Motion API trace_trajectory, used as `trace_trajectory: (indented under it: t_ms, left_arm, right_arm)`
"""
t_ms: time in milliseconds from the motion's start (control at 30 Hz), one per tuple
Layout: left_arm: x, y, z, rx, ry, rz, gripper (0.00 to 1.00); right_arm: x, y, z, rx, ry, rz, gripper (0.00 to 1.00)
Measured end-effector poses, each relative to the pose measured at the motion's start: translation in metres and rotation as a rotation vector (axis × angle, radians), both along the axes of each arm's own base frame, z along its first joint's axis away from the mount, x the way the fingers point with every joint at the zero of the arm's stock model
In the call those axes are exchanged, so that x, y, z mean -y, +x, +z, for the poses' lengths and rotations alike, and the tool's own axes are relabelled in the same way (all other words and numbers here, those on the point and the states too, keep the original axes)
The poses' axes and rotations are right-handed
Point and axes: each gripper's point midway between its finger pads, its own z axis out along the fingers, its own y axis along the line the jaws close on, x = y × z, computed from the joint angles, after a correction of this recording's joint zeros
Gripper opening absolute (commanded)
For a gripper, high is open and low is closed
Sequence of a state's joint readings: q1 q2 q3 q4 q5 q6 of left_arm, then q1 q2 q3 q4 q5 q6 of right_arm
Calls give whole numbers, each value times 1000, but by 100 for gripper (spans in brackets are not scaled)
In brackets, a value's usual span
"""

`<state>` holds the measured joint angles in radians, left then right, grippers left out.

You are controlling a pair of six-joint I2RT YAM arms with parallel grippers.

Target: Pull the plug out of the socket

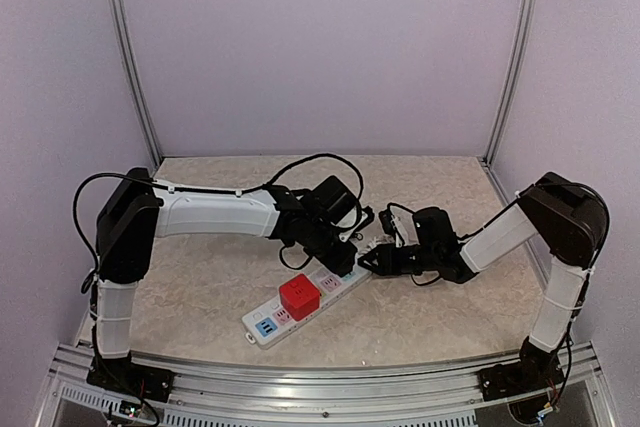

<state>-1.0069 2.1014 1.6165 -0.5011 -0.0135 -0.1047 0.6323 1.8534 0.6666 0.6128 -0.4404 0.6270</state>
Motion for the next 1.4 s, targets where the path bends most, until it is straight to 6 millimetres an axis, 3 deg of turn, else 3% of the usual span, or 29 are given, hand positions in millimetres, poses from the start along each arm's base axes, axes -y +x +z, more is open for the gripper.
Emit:
trace_trajectory:
  t_ms: [167, 400, 667, 1200, 1400]
  left_arm:
    - [-1, 2, 0, -36, -23, 9, 0]
    - [0, -2, 0, 49, 36, -2, 0]
    - [-4, 4, 0, -36, -23, 22, 0]
    - [-5, -3, 2, 41, 68, -14, 0]
    - [-9, 0, 2, -29, 13, 6, 0]
  right_arm:
    - [0, 1, 0, 4, 0, -3, 28]
    - [-1, 1, 0, 8, 3, -3, 27]
    - [-1, 3, 0, 16, 5, -7, 26]
    - [-5, 2, 2, 19, 15, 8, 22]
    - [-5, 2, 2, 22, 13, 4, 21]
